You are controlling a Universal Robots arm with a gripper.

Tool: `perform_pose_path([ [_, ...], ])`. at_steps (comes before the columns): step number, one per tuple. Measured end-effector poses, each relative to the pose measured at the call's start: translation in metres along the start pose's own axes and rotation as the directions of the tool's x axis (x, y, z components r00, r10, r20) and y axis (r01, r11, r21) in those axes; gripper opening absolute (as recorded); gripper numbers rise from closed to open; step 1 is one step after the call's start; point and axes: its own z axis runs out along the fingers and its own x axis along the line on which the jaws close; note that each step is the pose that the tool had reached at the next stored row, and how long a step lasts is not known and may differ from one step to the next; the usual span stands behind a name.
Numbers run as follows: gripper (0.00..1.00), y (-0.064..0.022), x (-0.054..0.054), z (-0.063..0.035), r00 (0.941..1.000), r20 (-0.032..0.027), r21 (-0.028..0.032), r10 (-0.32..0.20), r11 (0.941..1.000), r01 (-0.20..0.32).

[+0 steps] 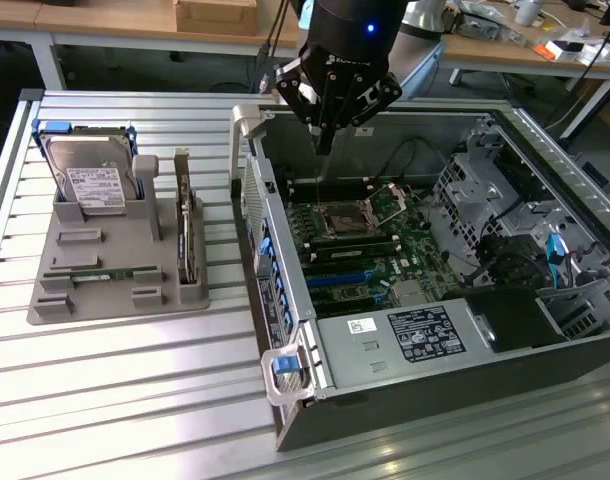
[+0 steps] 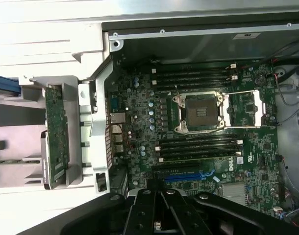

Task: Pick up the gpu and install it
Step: 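Reach for the gpu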

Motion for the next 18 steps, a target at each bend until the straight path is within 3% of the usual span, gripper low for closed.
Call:
perform_pose_path([
  [18, 0.13, -0.0005, 0.0069, -0.0002, 1.0, 0.0, 0.0002, 0.0, 1.0, 0.0],
])
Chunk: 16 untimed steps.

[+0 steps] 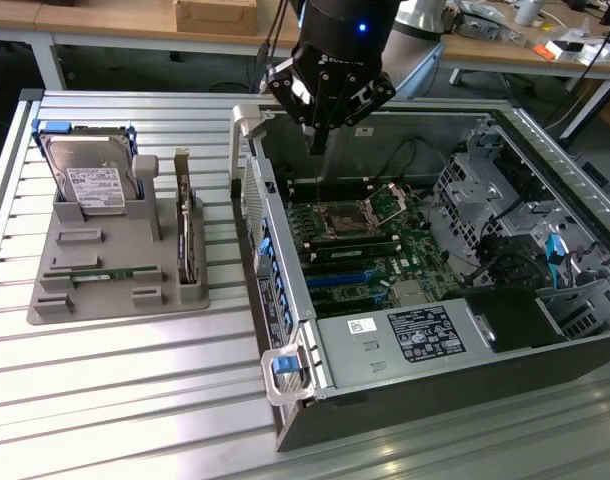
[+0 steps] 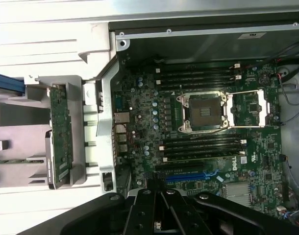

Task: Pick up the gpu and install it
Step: 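Reach for the gpu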

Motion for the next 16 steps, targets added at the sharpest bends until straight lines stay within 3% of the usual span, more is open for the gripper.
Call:
perform_pose_path([
  [16, 0.13, -0.0005, 0.0066, -0.0001, 1.0, 0.0002, 0.0025, 0.0, 1.0, 0.0],
])
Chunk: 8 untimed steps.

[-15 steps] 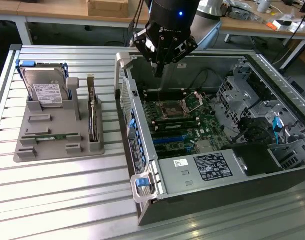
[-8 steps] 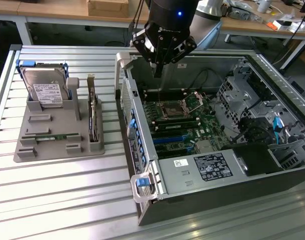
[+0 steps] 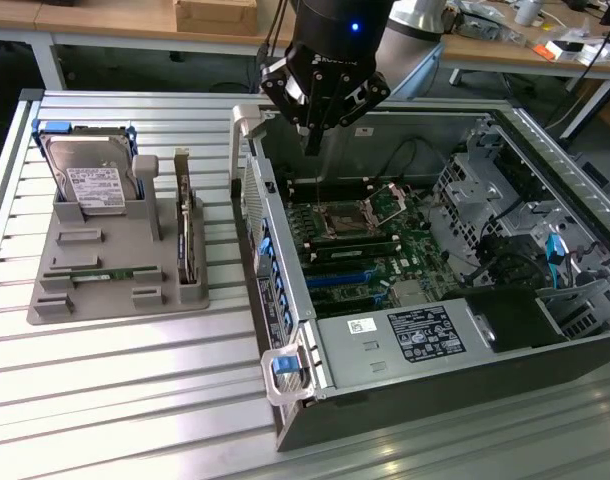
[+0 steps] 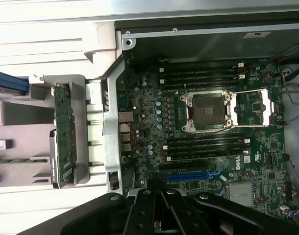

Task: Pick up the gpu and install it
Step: 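Reach for the gpu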

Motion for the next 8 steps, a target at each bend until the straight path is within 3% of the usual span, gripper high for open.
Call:
perform_pose_path([
  [8, 0.13, -0.0002, 0.003, -0.0001, 1.0, 0.0004, 0.0049, 0.0, 1.0, 0.0],
])
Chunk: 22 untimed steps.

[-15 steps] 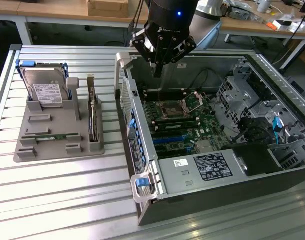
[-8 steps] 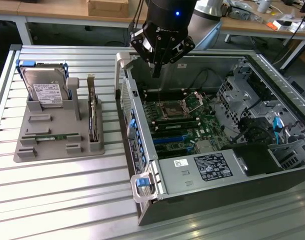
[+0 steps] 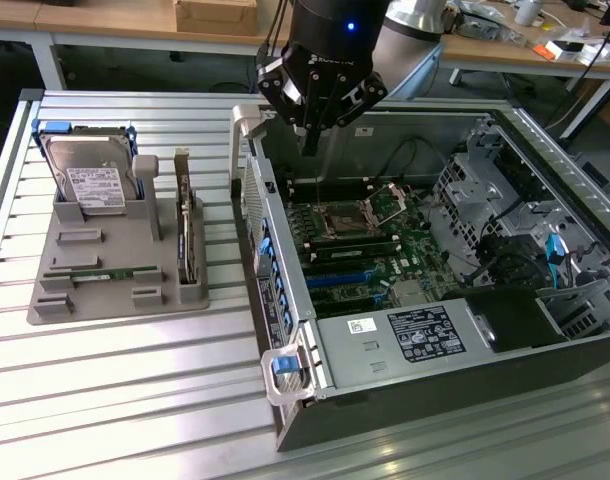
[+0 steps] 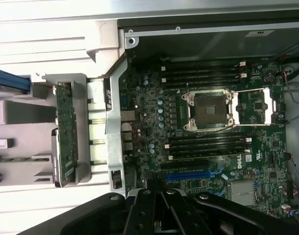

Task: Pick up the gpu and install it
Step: 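Reach for the gpu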

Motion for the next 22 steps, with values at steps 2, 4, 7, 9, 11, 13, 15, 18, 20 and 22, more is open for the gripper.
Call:
perform_pose_path([
  [2, 0.13, 0.0, 0.001, 0.0, 1.0, 0.0, 0.0006, 0.0, 1.0, 0.0],
  [4, 0.13, -0.0001, 0.002, 0.0, 1.0, 0.0001, 0.0014, 0.0, 1.0, 0.0],
  [7, 0.13, -0.0003, 0.004, -0.0001, 1.0, 0.0002, 0.0026, 0.0, 1.0, 0.0],
  [9, 0.13, -0.0004, 0.005, -0.0001, 1.0, 0.0003, 0.0037, 0.0, 1.0, 0.0],
  [11, 0.13, -0.0005, 0.007, -0.0002, 1.0, 0.0004, 0.0047, 0.0, 1.0, 0.0],
  [13, 0.13, -0.0006, 0.008, -0.0002, 1.0, 0.0004, 0.0057, 0.0, 1.0, 0.0],
  [15, 0.13, -0.0007, 0.009, -0.0002, 1.0, 0.0005, 0.0066, 0.0, 1.0, 0.0],
  [18, 0.13, -0.0008, 0.01, -0.0003, 1.0, 0.0007, 0.0083, 0.0, 1.0, 0.0],
  [20, 0.13, -0.0009, 0.013, -0.0003, 1.0, 0.0007, 0.0087, 0.0, 1.0, 0.0],
  [22, 0.13, -0.0011, 0.014, -0.0004, 1.0, 0.0007, 0.0092, 0.0, 1.0, 0.0],
])
